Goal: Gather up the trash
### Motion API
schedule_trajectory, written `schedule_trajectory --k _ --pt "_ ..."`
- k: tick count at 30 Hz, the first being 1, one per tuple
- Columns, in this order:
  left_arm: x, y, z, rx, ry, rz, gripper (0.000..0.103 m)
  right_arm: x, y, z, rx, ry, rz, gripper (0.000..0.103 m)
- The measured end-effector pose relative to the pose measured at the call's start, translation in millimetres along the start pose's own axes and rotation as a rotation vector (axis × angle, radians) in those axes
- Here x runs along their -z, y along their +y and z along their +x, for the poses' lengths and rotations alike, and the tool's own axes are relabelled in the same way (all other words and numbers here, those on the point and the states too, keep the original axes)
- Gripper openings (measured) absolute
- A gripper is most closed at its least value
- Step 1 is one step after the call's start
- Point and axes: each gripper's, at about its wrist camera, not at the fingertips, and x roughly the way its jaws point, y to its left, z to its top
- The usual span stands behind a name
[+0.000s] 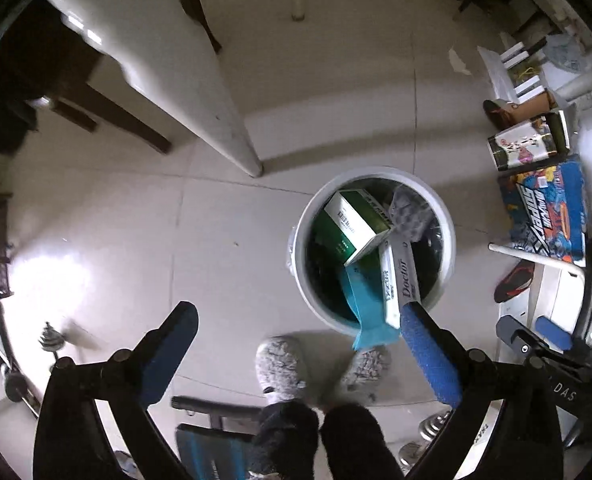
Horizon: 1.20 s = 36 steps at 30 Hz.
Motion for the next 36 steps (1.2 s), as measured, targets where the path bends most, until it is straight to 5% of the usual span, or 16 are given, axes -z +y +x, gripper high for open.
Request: schedule_trajectory --k 9,22,36 --pt "41.0 5.1 -152.9 -0.002 -0.066 0.051 0.103 45.8 38.4 -174.9 0.073 -0.102 -0.059 0.103" --pt "85.0 -10.1 -344.1 0.103 -0.193 0.097 0.103 110.5 73.0 -420.9 -0.015 -0.230 -0.086 0.103" --pt "113.8 -12.5 -473.4 0.305 -0.295 0.128 0.103 162.0 84.0 -576.5 -0.117 -0.334 -0.131 0.103"
